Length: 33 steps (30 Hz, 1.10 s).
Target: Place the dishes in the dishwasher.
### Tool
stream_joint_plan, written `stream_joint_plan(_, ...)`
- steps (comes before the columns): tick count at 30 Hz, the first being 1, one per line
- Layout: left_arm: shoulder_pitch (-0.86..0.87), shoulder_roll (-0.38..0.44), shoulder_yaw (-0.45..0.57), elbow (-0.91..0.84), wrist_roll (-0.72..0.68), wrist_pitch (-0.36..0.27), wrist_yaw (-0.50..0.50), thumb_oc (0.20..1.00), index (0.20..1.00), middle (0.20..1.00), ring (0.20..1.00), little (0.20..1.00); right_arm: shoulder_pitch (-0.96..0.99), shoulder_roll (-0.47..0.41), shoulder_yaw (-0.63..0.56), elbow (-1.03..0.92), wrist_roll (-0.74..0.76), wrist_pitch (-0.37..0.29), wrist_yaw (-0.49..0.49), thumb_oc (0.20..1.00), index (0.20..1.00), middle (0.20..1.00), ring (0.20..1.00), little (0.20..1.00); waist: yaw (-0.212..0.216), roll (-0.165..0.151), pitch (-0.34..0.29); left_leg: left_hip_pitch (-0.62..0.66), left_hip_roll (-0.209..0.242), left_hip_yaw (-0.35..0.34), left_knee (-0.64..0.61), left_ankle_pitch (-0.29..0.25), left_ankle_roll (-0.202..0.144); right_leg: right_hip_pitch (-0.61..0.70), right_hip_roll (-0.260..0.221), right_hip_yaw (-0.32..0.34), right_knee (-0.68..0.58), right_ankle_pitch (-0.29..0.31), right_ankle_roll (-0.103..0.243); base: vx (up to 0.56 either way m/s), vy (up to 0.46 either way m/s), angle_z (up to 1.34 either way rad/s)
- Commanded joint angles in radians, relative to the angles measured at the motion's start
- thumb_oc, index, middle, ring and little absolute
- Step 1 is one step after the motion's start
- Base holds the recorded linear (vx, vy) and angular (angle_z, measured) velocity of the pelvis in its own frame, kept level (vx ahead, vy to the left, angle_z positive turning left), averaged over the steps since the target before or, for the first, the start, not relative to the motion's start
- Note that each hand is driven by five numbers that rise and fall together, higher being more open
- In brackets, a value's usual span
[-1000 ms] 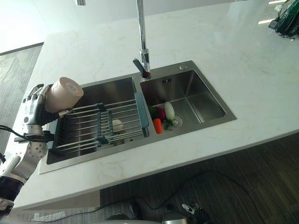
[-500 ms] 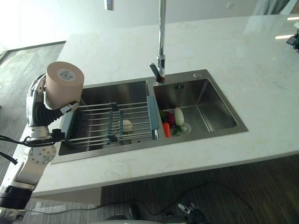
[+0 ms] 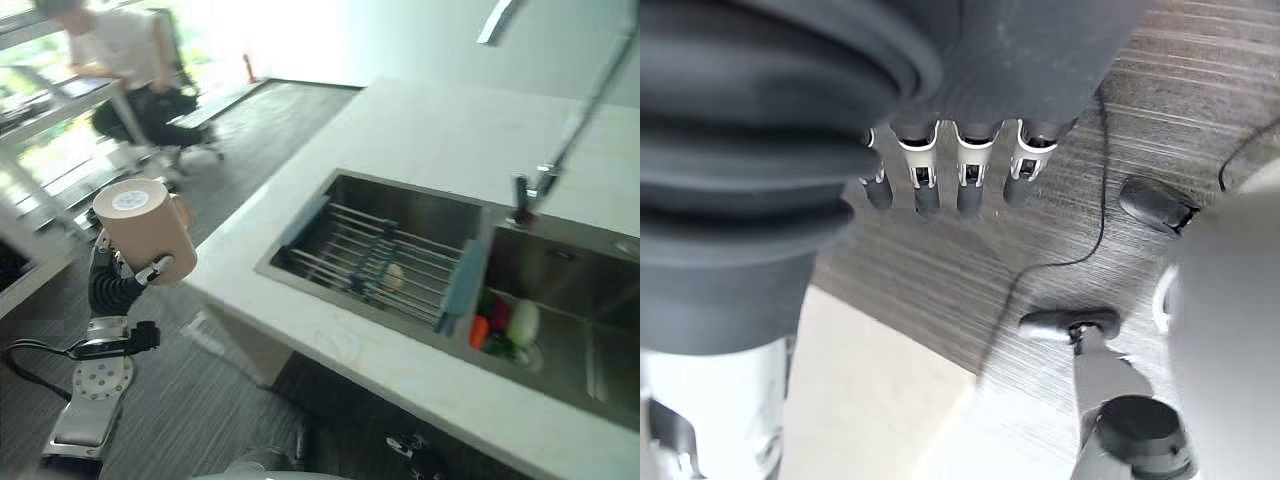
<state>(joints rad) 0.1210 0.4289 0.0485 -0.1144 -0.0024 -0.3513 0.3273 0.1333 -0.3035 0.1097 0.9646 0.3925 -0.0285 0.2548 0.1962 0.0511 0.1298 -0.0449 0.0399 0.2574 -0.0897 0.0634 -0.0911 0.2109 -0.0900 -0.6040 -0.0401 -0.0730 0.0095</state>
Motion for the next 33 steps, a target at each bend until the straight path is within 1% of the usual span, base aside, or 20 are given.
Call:
stream_joint_plan(1,-0.11,0.048,0.073,-0.042,-0.046,-0.071,-0.024,0.2,0.2,0.2,0.2,0.2,-0.047,0.016,-0.019,0.016,0.033,-0.033,0.006,1.0,1.0,1.0,1.0,1.0,-0.063,-0.008,0.062,0.079,0.128,0.041,0.098,0.078,-0.075,-0.002,0.007,0.044,-0.02,0.049,0.076,-0.33,0.009,1.55)
stream_joint_plan(2,-0.107,0.047,0.069,-0.044,-0.052,-0.067,-0.023,0.2,0.2,0.2,0.2,0.2,-0.049,0.018,-0.027,0.014,0.048,-0.034,0.014,1.0,1.0,1.0,1.0,1.0,-0.07,-0.022,0.066,0.085,0.098,0.056,0.174,0.018,-0.049,-0.018,-0.008,0.034,-0.015,0.066,0.076,-0.25,0.014,1.65)
stream_joint_plan(5,-0.097,0.046,0.064,-0.039,-0.086,-0.069,-0.039,0.2,0.2,0.2,0.2,0.2,-0.051,0.028,-0.031,0.006,0.061,-0.042,0.012,1.0,1.0,1.0,1.0,1.0,-0.075,-0.042,0.058,0.102,0.023,0.077,0.289,-0.114,0.005,-0.049,-0.031,0.014,-0.009,0.09,0.078,-0.23,0.019,0.72)
stream_joint_plan(6,-0.099,0.048,0.057,-0.032,-0.104,-0.077,-0.071,0.2,0.2,0.2,0.2,0.2,-0.044,0.034,-0.035,-0.004,0.085,-0.045,-0.005,1.0,1.0,1.0,1.0,1.0,-0.084,-0.043,0.049,0.122,0.0,0.107,0.32,-0.15,0.015,-0.06,-0.034,-0.018,-0.013,0.105,0.081,-0.25,0.017,1.17)
stream_joint_plan(8,-0.12,0.052,0.029,-0.006,-0.127,-0.104,-0.122,0.2,0.2,0.2,0.2,0.2,-0.025,0.043,-0.041,-0.014,0.13,-0.055,-0.035,1.0,1.0,1.0,1.0,1.0,-0.113,-0.03,0.035,0.189,-0.031,0.141,0.292,-0.171,0.018,-0.085,-0.039,-0.076,0.001,0.131,0.085,-0.29,0.177,2.39)
stream_joint_plan(9,-0.147,0.054,-0.002,0.014,-0.129,-0.119,-0.133,0.2,0.2,0.2,0.2,0.2,-0.015,0.051,-0.05,-0.023,0.145,-0.07,-0.054,1.0,1.0,1.0,1.0,1.0,-0.15,-0.005,0.024,0.263,-0.069,0.15,0.17,-0.196,0.037,-0.143,-0.057,-0.111,0.056,0.152,0.099,-0.32,0.411,2.57)
stream_joint_plan(10,-0.153,0.061,-0.016,0.027,-0.135,-0.126,-0.13,0.2,0.2,0.2,0.2,0.2,-0.015,0.056,-0.055,-0.025,0.144,-0.079,-0.064,1.0,1.0,1.0,1.0,1.0,-0.17,0.006,0.022,0.294,-0.078,0.142,0.086,-0.198,0.053,-0.187,-0.078,-0.111,0.096,0.164,0.114,-0.24,0.4,1.45)
stream_joint_plan(12,-0.151,0.069,-0.024,0.036,-0.142,-0.126,-0.124,0.2,0.2,0.2,0.2,0.2,-0.029,0.06,-0.063,-0.024,0.156,-0.07,-0.072,1.0,1.0,1.0,1.0,1.0,-0.171,0.009,0.029,0.297,-0.098,0.077,0.044,-0.199,0.076,-0.225,-0.088,-0.074,0.122,0.176,0.133,-0.13,0.22,1.42)
stream_joint_plan(13,-0.151,0.073,-0.029,0.045,-0.139,-0.136,-0.129,0.2,0.2,0.2,0.2,0.2,-0.037,0.065,-0.066,-0.02,0.175,-0.067,-0.076,1.0,1.0,1.0,1.0,1.0,-0.164,0.007,0.034,0.294,-0.099,0.063,0.03,-0.199,0.088,-0.238,-0.106,-0.065,0.133,0.19,0.146,-0.13,0.172,0.67)
stream_joint_plan(15,-0.15,0.077,-0.029,0.05,-0.128,-0.144,-0.125,0.2,0.2,0.2,0.2,0.2,-0.042,0.067,-0.065,-0.017,0.167,-0.065,-0.076,1.0,1.0,1.0,1.0,1.0,-0.159,0.006,0.035,0.293,-0.1,0.052,0.016,-0.196,0.096,-0.245,-0.116,-0.06,0.145,0.195,0.153,-0.12,0.151,-0.03)
stream_joint_plan(16,-0.148,0.079,-0.028,0.051,-0.116,-0.148,-0.124,0.2,0.2,0.2,0.2,0.2,-0.046,0.071,-0.062,-0.02,0.152,-0.061,-0.081,1.0,1.0,1.0,1.0,1.0,-0.154,0.006,0.038,0.291,-0.101,0.052,0.007,-0.195,0.105,-0.252,-0.134,-0.059,0.164,0.205,0.164,-0.11,0.136,0.2)
stream_joint_plan(19,-0.151,0.082,-0.031,0.042,-0.111,-0.14,-0.135,0.2,0.2,0.2,0.2,0.2,-0.047,0.076,-0.062,-0.016,0.166,-0.062,-0.083,1.0,1.0,1.0,1.0,1.0,-0.154,0.002,0.041,0.289,-0.101,0.064,0.005,-0.197,0.121,-0.263,-0.16,-0.049,0.216,0.219,0.181,-0.13,0.155,-0.07)
stream_joint_plan(22,-0.163,0.086,-0.044,0.036,-0.087,-0.132,-0.128,0.2,0.2,0.2,0.2,0.2,-0.042,0.077,-0.064,-0.022,0.161,-0.058,-0.077,1.0,1.0,1.0,1.0,1.0,-0.167,-0.003,0.043,0.287,-0.104,0.059,0.006,-0.201,0.136,-0.278,-0.173,-0.004,0.273,0.215,0.189,-0.09,0.108,-0.06)
stream_joint_plan(23,-0.169,0.09,-0.052,0.036,-0.08,-0.129,-0.126,0.2,0.2,0.2,0.2,0.2,-0.038,0.077,-0.065,-0.025,0.159,-0.057,-0.074,1.0,1.0,1.0,1.0,1.0,-0.173,-0.004,0.045,0.285,-0.105,0.053,0.008,-0.2,0.142,-0.281,-0.175,0.032,0.3,0.203,0.188,-0.05,0.025,-0.19)
stream_joint_plan(24,-0.192,0.097,-0.077,0.046,-0.084,-0.116,-0.132,0.2,0.2,0.2,0.2,0.2,-0.03,0.079,-0.072,-0.019,0.166,-0.058,-0.07,1.0,1.0,1.0,1.0,1.0,-0.201,-0.008,0.049,0.271,-0.103,0.014,0.024,-0.198,0.153,-0.292,-0.151,0.165,0.347,0.161,0.178,-0.02,-0.018,-0.08)
stream_joint_plan(25,-0.203,0.099,-0.091,0.056,-0.088,-0.109,-0.135,0.2,0.2,0.2,0.2,0.2,-0.027,0.079,-0.073,-0.013,0.17,-0.058,-0.067,1.0,1.0,1.0,1.0,1.0,-0.216,-0.011,0.05,0.264,-0.098,-0.005,0.032,-0.195,0.157,-0.29,-0.129,0.231,0.353,0.142,0.174,0.01,-0.058,0.25)
stream_joint_plan(26,-0.212,0.1,-0.102,0.065,-0.089,-0.107,-0.136,0.2,0.2,0.2,0.2,0.2,-0.027,0.08,-0.075,-0.006,0.174,-0.06,-0.064,1.0,1.0,1.0,1.0,1.0,-0.225,-0.014,0.052,0.261,-0.096,-0.016,0.038,-0.195,0.158,-0.286,-0.114,0.274,0.355,0.127,0.171,0.01,-0.236,1.05)
stream_joint_plan(27,-0.247,0.094,-0.156,0.114,-0.078,-0.139,-0.136,0.2,0.2,0.2,0.2,0.2,-0.027,0.076,-0.079,0.023,0.2,-0.079,-0.046,1.0,1.0,1.0,1.0,1.0,-0.26,-0.035,0.055,0.232,-0.077,-0.059,0.072,-0.167,0.153,-0.216,-0.049,0.422,0.242,0.107,0.144,0.02,-0.259,1.15)
stream_joint_plan(29,-0.247,0.09,-0.157,0.119,-0.063,-0.138,-0.124,0.2,0.2,0.2,0.2,0.2,-0.032,0.069,-0.069,0.029,0.18,-0.082,-0.032,1.0,1.0,1.0,1.0,1.0,-0.252,-0.039,0.048,0.229,-0.068,-0.054,0.076,-0.163,0.14,-0.172,-0.037,0.414,0.18,0.082,0.13,0.03,-0.217,1.53)
stream_joint_plan(33,-0.223,0.091,-0.132,0.087,-0.08,-0.1,-0.135,0.2,0.2,0.2,0.2,0.2,-0.061,0.055,-0.033,0.032,0.134,-0.058,-0.013,1.0,1.0,1.0,1.0,1.0,-0.213,-0.051,0.026,0.223,-0.046,-0.027,0.082,-0.154,0.105,-0.105,-0.023,0.362,0.077,0.077,0.114,0.05,-0.217,0.44)
